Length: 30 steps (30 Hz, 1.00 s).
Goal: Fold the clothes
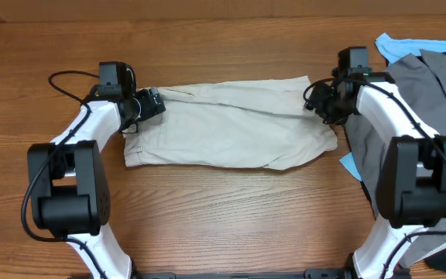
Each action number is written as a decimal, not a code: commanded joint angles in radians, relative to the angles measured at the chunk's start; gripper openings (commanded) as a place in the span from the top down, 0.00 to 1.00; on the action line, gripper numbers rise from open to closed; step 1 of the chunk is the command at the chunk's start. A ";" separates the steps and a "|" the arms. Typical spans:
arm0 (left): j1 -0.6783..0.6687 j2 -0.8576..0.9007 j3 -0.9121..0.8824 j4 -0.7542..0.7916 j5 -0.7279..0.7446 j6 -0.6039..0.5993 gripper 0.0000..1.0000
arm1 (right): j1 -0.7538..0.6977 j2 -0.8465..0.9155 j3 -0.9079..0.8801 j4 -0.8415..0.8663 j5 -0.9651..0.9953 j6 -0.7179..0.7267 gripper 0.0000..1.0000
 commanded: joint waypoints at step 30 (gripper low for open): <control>-0.006 0.073 -0.006 -0.034 -0.014 0.000 0.08 | 0.021 0.028 0.201 0.211 0.095 -0.003 0.96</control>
